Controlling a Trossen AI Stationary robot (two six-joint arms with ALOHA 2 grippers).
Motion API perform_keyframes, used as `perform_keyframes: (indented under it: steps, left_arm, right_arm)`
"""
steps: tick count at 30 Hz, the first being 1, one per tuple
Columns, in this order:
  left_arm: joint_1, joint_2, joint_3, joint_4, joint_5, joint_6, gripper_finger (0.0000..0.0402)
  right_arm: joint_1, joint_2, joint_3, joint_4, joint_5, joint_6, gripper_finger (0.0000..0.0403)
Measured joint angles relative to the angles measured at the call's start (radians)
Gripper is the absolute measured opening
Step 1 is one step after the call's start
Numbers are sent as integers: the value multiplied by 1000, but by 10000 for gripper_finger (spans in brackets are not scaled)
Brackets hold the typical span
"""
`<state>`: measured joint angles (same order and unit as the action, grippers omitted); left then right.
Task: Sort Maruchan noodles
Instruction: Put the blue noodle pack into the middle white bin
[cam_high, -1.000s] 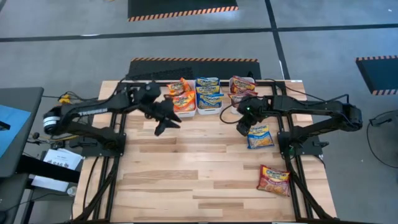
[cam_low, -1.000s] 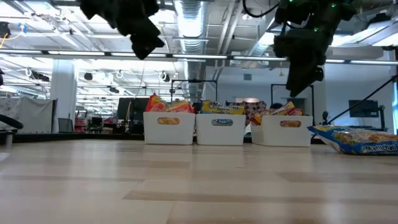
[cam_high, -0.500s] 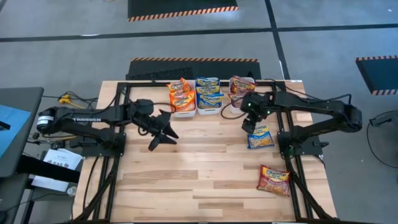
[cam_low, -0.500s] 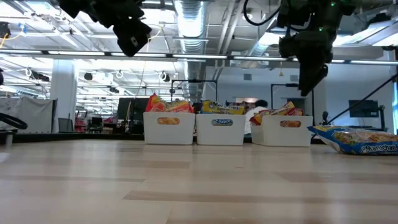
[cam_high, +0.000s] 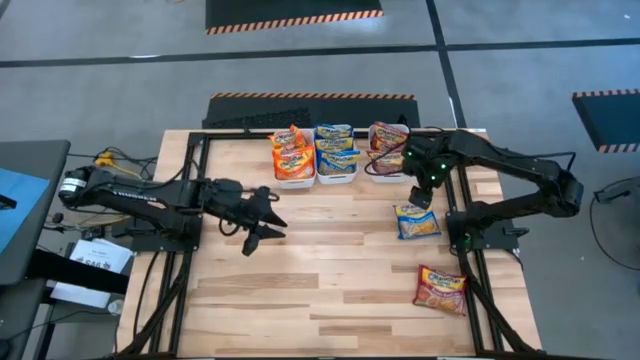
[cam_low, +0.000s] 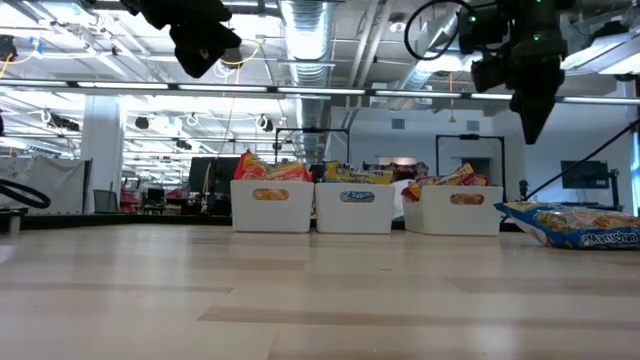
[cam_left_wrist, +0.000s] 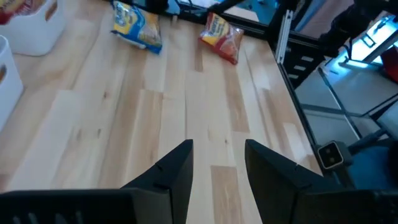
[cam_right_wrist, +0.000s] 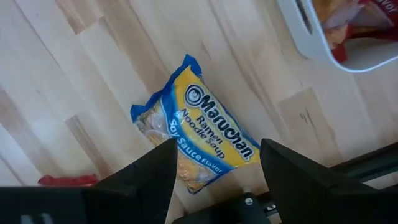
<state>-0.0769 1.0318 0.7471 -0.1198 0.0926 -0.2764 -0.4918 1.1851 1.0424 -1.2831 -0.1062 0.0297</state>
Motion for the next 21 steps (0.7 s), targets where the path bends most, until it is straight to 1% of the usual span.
perform_keyframes:
  steps: [6, 9, 11, 16, 21]
  left_arm:
    - [-102, 1, 0, -4, -89, -41, 130]
    - [-147, 1, 0, -3, -130, -58, 130]
    - [-171, 1, 0, -4, -157, -73, 130]
    - [-207, 1, 0, -3, -206, -98, 130]
    - [-229, 1, 0, -3, -255, -118, 130]
  right_arm:
    - [-29, 0, -11, 17, -11, -38, 255]
    - [-28, 1, -66, 49, -50, -61, 255]
    - [-25, 1, -95, 62, -51, -71, 255]
    - [-26, 0, -150, 150, -50, -90, 255]
    - [-26, 0, -201, 233, -50, -159, 255]
